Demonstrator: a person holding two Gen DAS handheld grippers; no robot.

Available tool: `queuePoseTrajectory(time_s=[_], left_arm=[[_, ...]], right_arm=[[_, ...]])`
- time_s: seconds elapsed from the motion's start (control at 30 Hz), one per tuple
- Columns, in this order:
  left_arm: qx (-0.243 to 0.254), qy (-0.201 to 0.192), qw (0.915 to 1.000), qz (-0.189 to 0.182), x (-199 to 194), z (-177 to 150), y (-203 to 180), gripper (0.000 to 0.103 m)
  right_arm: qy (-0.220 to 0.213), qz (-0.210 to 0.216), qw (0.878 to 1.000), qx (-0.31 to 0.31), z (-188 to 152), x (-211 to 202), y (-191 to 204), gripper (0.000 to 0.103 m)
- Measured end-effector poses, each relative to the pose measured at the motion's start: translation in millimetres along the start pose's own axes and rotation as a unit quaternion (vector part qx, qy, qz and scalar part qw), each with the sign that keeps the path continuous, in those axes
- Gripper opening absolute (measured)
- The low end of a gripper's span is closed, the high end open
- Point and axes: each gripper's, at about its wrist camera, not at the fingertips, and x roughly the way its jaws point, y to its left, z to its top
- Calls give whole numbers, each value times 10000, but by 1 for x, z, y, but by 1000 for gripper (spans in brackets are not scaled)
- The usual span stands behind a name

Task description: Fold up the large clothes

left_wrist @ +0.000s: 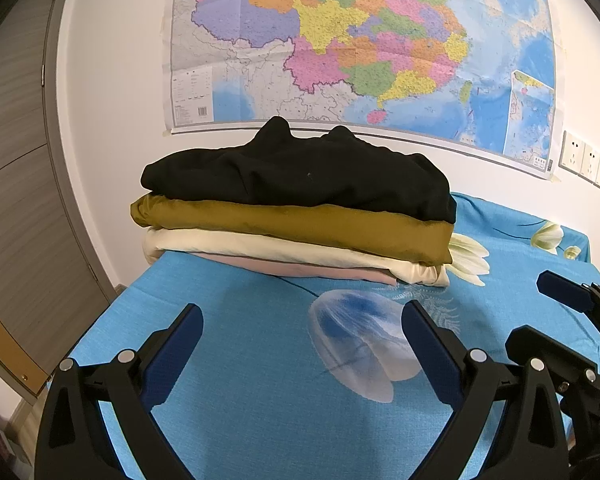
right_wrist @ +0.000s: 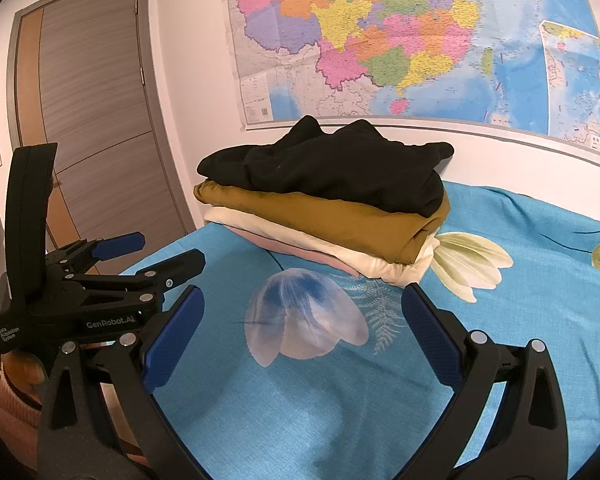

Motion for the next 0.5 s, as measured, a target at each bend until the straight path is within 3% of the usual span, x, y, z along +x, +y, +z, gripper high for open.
queuePoseTrajectory(time_s=[0.5], left_arm=[[6, -4, 10000, -7, 1, 0, -3, 96]], right_arm=[[-20, -46, 10000, 5, -1, 0, 0, 97]])
